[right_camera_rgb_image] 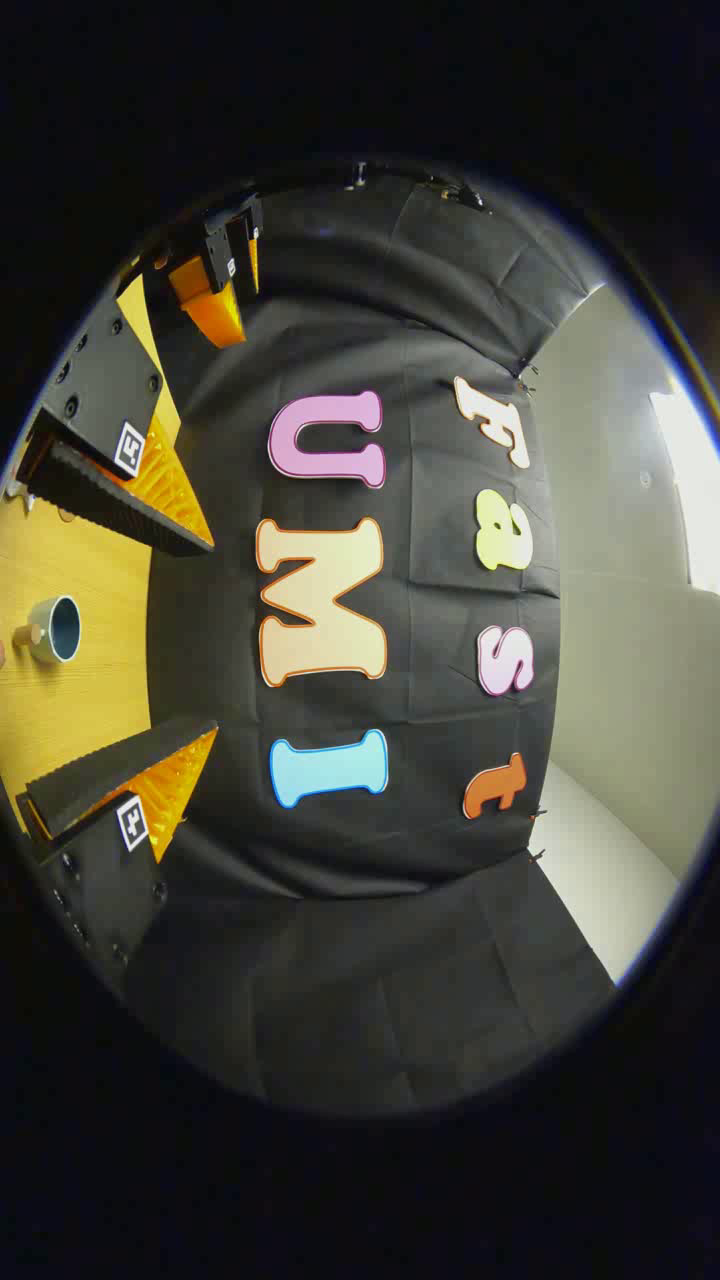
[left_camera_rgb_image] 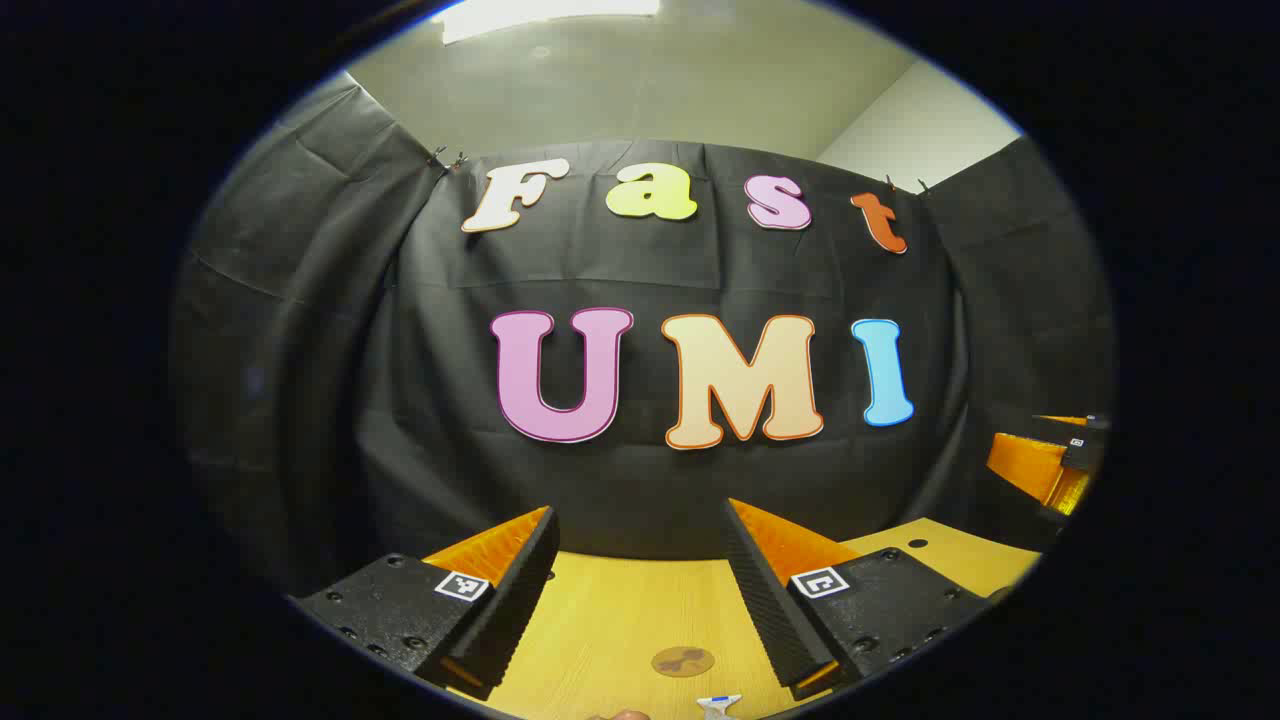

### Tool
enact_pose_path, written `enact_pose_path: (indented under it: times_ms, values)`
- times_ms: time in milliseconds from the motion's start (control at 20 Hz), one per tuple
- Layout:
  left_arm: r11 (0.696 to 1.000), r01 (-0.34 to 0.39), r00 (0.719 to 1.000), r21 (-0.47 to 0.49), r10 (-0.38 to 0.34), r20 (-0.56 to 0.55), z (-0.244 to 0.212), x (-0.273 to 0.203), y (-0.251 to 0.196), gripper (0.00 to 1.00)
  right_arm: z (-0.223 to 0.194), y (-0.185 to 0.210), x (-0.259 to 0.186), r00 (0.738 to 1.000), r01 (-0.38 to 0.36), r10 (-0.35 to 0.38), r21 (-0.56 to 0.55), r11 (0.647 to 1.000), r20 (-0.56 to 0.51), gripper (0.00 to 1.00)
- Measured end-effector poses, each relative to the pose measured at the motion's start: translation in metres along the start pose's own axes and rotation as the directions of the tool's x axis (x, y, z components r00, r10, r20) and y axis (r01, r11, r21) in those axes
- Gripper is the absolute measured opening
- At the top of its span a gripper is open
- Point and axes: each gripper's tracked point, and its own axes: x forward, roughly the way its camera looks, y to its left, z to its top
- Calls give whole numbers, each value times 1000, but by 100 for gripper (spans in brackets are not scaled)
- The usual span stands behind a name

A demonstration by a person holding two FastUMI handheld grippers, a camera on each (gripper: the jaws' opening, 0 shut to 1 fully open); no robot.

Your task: Put the toothbrush and toothpaste on the desktop into the cup, then pick up the cup and place it on the coaster on the desktop.

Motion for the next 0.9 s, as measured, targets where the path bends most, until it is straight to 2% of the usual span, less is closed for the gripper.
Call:
enact_pose_path:
  times_ms: [650,900]
  values:
    - [1000,-20,1000,-1,20,-23,-10,0,8,93,-11,-12,6,1000,-4,3,-30,1000,-21,99]
    - [1000,-5,1000,7,5,-12,-6,-3,4,93,-13,-12,5,1000,-8,7,-47,999,-25,100]
